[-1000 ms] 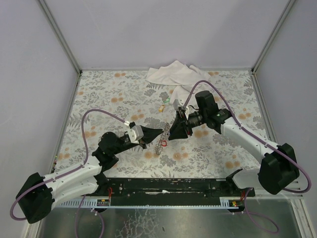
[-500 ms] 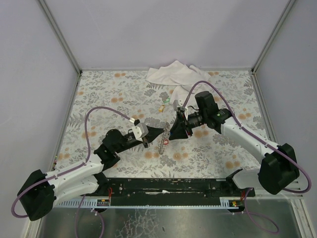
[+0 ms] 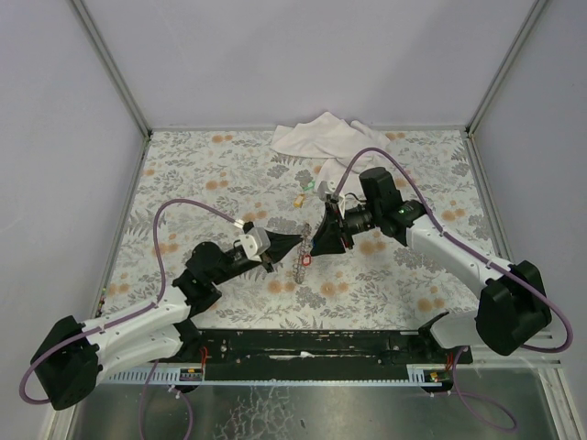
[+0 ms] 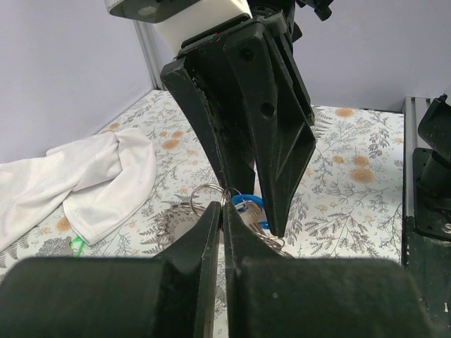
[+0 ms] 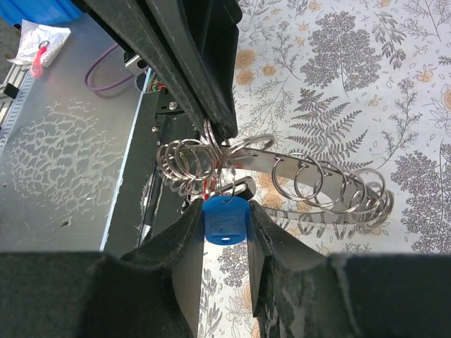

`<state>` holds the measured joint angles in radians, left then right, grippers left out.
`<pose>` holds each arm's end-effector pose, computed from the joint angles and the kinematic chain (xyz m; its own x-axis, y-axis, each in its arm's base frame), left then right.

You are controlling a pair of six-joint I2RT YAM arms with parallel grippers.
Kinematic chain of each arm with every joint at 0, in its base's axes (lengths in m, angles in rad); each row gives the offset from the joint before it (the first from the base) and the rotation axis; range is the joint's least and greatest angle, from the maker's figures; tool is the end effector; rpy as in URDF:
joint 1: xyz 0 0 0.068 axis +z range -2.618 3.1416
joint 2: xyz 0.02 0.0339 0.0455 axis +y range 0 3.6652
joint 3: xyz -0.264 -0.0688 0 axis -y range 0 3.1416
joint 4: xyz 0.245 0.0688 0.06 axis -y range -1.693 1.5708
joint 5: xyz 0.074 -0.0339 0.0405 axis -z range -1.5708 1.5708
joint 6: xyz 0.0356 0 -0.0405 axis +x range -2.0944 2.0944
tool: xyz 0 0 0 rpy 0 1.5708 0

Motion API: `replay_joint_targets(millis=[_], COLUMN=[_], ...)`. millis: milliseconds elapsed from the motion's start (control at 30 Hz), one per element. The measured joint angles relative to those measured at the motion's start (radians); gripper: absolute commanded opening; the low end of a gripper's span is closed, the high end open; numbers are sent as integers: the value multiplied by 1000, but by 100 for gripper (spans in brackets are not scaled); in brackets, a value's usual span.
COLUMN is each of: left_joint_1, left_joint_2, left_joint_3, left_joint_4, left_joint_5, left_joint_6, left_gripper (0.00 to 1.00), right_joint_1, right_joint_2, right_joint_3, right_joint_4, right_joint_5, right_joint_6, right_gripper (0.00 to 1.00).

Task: Remove the keys from the keyring
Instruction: Pick up the key from the keyring.

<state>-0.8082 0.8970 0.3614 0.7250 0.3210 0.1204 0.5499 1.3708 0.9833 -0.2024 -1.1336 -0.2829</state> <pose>0.1317 -0.1541 0.2667 0.2372 -0.0833 -0.9679 0.8780 0.4447 0.1769 0.2313 0.1796 0.2857 -0.2145 -0.2701 -0.9386 -0.9612 -0.1123 0.2520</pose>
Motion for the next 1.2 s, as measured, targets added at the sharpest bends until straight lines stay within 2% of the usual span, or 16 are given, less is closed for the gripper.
replay_joint_targets(millis=[67,267,500,733,900,1033,1200], left_joint_1=[0,0,0,0,3,14,23], left_joint_2=[-1,-2,-16,-26,-26,-26,-14], left_joint_3=[-2,-5,-6,-11,-12,-14,-34], left_joint_4=[8,23,20,23,23,34,100], left_joint_5=[0,23,58,94,122,138,157], left_joint_6=[-1,-1,1,1,1,-4,-37], left_gripper=[0,0,0,0,0,0,0], right_joint_1=[1,7,8,10,13,13,37], right_joint_2=[0,0,-1,-3,-7,-20,-26], right_joint_3=[-2,-21,-23,-23,-15,0,1], right_joint_4=[13,48,50,27,-48,-97,-95], right_joint_5=[0,-11,-30,-66,-88,-88,-72], right_joint_6=[11,40,26,-7,-89,-138,-127], right_gripper=[2,25,26,35,36,22,15])
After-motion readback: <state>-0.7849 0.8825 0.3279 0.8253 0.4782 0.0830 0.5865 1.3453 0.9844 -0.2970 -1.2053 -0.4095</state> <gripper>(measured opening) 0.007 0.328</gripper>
